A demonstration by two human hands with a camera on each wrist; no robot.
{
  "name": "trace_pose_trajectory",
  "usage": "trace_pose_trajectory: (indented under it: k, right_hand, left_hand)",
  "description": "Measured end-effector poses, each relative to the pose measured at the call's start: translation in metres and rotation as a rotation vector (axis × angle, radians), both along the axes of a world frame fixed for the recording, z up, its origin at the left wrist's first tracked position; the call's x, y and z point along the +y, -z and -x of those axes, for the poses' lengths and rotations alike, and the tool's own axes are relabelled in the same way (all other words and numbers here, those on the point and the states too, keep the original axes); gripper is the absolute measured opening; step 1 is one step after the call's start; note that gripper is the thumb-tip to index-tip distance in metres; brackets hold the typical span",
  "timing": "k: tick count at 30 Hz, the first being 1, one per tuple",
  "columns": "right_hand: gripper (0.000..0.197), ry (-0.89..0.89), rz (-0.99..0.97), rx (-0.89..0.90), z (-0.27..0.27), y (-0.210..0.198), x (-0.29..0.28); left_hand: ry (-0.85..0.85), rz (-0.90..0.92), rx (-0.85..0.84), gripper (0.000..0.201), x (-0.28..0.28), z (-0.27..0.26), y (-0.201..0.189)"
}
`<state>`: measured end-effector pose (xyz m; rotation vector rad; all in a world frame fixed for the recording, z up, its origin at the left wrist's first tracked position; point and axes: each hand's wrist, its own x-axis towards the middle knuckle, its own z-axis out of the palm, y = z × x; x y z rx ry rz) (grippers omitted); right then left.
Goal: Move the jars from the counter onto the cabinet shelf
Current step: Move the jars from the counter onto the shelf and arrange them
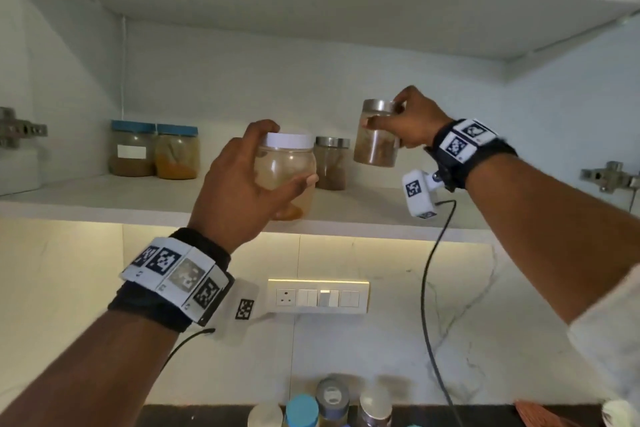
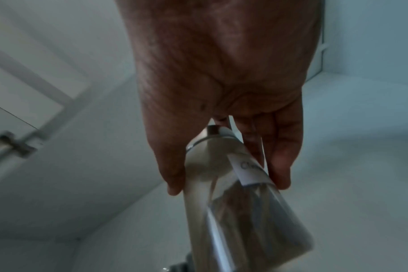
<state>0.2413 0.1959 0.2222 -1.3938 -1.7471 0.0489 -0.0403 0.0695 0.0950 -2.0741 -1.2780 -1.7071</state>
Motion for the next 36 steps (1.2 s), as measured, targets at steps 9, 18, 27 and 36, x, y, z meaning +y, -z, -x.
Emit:
trace_pose_trajectory:
  k: [9,18,27,36]
  right_hand:
    - [0.087,0.141,0.384,-0.112,0.007,0.012,0.092]
    - [0.08,0.163,0.401,-0.198,0.019,0.013,0.104]
    - [0.084,0.131,0.295,-0.284,0.032,0.001,0.085]
    - [0.077,0.26,0.269,-0.43,0.035,0.003,0.093]
  left_hand:
    - [0.046,0.027,-0.01,0.078,0.009,0.004,-0.001]
    - [0.06,0.011,-0.007,0.079,0.013,0.006,-0.001]
    - [0.05,0.011,0.002,0.08,0.016,0.006,-0.001]
    - [0.05,0.014,0.004,0.082,0.018,0.006,0.0]
